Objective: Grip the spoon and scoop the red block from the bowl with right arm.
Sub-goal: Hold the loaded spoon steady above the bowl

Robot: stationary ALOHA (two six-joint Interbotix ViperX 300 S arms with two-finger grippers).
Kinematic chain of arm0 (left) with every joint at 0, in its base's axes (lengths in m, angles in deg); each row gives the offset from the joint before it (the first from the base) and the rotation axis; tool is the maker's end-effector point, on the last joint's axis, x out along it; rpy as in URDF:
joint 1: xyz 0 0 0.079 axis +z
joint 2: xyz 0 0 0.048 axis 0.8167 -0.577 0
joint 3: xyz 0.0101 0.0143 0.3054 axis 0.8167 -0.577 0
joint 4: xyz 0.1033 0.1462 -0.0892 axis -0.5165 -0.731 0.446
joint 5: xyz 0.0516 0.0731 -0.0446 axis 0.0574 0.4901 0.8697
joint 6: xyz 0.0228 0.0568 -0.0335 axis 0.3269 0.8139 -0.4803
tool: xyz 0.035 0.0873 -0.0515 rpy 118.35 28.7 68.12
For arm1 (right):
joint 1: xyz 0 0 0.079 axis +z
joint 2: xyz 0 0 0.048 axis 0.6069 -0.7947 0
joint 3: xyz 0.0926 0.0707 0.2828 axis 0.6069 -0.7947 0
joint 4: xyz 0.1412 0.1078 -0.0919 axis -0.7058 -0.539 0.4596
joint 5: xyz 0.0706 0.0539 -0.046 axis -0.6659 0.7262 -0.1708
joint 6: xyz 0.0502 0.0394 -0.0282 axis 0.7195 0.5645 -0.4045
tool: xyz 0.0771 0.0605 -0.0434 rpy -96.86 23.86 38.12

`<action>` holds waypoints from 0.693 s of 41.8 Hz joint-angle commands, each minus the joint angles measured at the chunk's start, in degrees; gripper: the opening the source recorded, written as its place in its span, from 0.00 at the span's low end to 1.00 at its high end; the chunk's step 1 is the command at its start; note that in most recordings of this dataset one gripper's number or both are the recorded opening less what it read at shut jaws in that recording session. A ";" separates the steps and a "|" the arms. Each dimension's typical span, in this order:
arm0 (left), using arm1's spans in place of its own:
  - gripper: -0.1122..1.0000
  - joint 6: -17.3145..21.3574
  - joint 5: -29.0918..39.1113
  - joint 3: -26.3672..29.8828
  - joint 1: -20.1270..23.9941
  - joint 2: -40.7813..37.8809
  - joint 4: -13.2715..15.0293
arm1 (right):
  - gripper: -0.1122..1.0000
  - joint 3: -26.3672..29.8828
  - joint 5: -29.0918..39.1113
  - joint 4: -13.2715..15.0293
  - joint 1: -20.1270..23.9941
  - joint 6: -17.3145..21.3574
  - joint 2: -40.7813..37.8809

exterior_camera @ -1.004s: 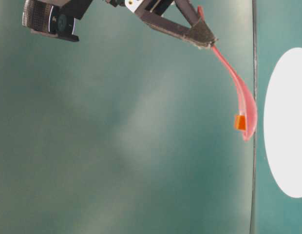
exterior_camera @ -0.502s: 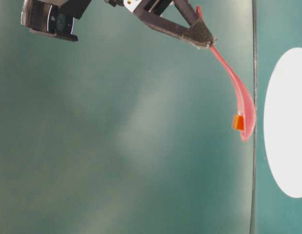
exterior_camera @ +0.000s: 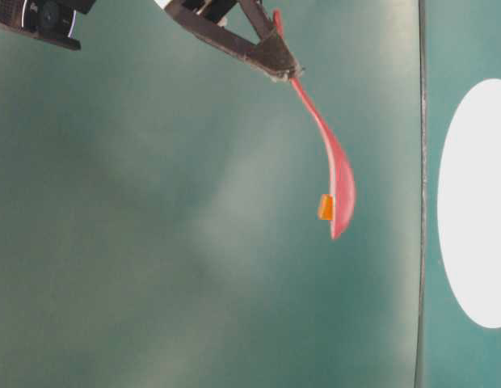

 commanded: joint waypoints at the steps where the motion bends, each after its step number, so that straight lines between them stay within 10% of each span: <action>1: 0.10 0.26 -0.62 1.58 0.18 -0.18 -0.09 | 0.32 0.79 0.09 0.88 0.09 -0.18 0.97; 29: 0.10 0.70 -0.88 1.76 -0.62 0.18 -0.18 | 0.32 0.44 0.18 2.72 0.00 -0.09 0.97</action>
